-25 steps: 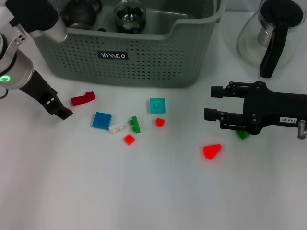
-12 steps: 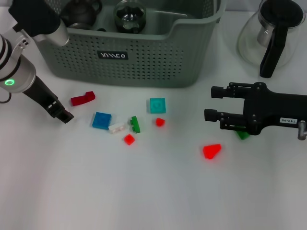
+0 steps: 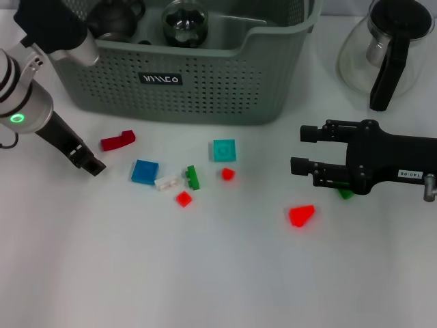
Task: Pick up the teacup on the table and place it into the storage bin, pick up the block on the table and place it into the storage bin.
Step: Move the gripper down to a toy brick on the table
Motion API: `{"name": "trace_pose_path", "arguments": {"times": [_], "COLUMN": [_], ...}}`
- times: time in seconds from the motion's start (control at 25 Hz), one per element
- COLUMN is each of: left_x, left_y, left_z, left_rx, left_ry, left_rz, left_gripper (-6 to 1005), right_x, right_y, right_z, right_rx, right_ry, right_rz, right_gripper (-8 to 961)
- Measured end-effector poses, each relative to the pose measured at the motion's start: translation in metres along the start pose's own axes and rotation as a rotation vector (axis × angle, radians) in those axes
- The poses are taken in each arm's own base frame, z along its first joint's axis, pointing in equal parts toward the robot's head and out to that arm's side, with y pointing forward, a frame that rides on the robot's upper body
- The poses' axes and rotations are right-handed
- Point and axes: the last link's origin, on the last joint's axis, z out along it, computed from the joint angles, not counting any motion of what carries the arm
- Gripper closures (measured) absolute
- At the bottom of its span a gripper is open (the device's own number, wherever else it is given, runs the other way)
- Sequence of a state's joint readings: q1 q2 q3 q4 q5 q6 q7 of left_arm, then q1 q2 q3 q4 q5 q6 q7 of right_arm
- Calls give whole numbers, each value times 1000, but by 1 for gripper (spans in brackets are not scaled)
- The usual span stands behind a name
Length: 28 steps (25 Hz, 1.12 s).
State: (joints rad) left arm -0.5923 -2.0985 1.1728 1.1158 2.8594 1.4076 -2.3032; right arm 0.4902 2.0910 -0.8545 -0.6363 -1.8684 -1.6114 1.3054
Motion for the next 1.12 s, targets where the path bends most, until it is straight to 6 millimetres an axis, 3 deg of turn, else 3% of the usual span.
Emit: {"name": "trace_pose_path", "arguments": {"times": [1.0,1.12], "left_x": [5,4], "left_y": [4,5], "left_z": [1,2], "left_rx": [-3,-3], "left_ry": [-12,-14], "left_rz": [21,23], "left_gripper": [298,369], "right_x": [0,0], "right_y": [-1,-1], "right_z": [-1,0], "right_rx": [6,6], "right_ry": [2,2], "right_rz": [-4,-3], "right_gripper": [278,278]}}
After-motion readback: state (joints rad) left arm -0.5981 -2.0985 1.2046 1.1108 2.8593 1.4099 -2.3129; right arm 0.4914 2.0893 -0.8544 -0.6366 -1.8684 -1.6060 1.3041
